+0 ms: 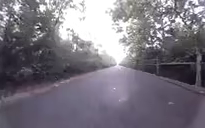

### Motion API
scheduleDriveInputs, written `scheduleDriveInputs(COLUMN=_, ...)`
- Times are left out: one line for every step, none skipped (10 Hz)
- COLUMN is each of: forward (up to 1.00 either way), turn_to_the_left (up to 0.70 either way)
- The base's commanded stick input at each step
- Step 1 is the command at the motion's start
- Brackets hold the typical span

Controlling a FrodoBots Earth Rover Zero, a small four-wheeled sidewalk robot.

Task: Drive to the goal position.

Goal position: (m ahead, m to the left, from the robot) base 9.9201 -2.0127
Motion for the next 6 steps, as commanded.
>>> scheduleDriveInputs(forward=1.00, turn_to_the_left=0.00)
scheduleDriveInputs(forward=1.00, turn_to_the_left=0.00)
scheduleDriveInputs(forward=1.00, turn_to_the_left=0.00)
scheduleDriveInputs(forward=1.00, turn_to_the_left=0.00)
scheduleDriveInputs(forward=1.00, turn_to_the_left=0.00)
scheduleDriveInputs(forward=1.00, turn_to_the_left=0.00)
